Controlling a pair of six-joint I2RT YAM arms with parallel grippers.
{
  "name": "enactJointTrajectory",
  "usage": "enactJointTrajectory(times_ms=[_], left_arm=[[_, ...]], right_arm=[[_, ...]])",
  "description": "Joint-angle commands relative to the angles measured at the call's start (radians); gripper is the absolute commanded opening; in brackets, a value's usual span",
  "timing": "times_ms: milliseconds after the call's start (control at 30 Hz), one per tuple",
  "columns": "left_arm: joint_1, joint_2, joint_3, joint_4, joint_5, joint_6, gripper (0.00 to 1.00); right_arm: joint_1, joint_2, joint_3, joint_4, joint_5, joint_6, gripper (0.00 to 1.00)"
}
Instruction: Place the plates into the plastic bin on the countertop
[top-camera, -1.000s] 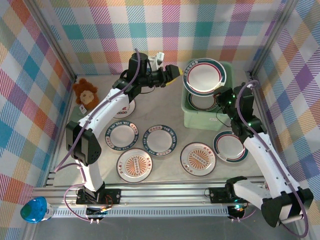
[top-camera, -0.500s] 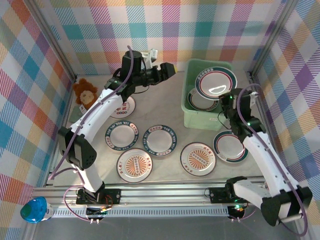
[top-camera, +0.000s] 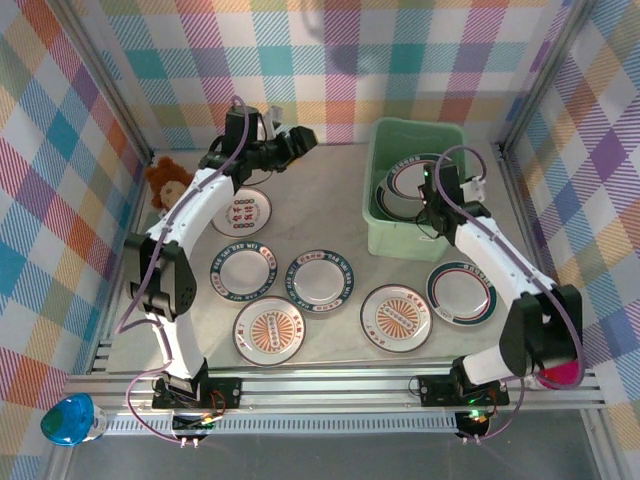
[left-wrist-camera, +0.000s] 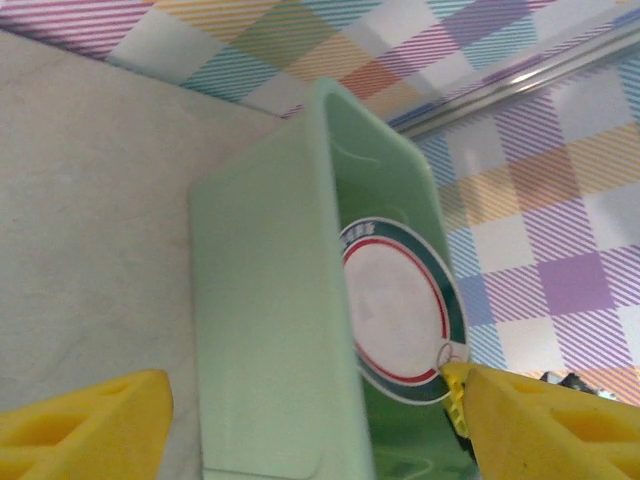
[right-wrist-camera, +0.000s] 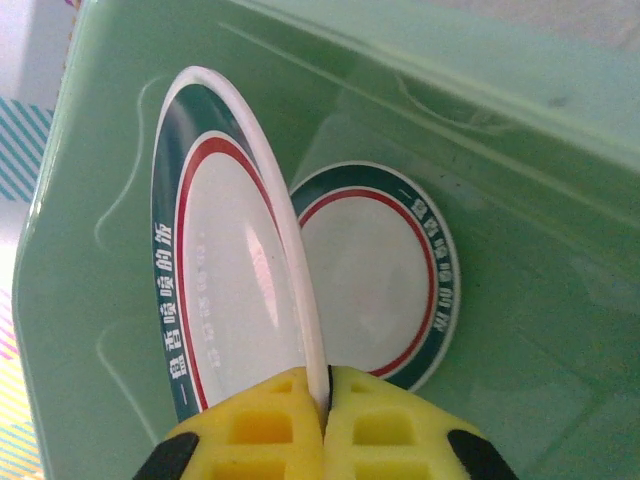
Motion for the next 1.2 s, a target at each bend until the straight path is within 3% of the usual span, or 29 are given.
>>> enactJointTrajectory(times_ms=[0, 467, 1167], left_arm=[[0.012, 0.064, 0.027, 0.044, 0.055, -0.004, 0.76], [0.022, 0.122, 0.028, -0.001, 0.043, 0.028, 0.76], [0.024, 0.158, 0.027, -0.012, 0.032, 0.015, 0.76]], right_arm=[[0.011, 0.064, 0.078, 0.039, 0.036, 0.047, 0.0], [0.032, 0.334, 0.243, 0.044, 0.045, 0.156, 0.0], [0.036, 0.456, 0.279, -0.064, 0.018, 0.319, 0.0]])
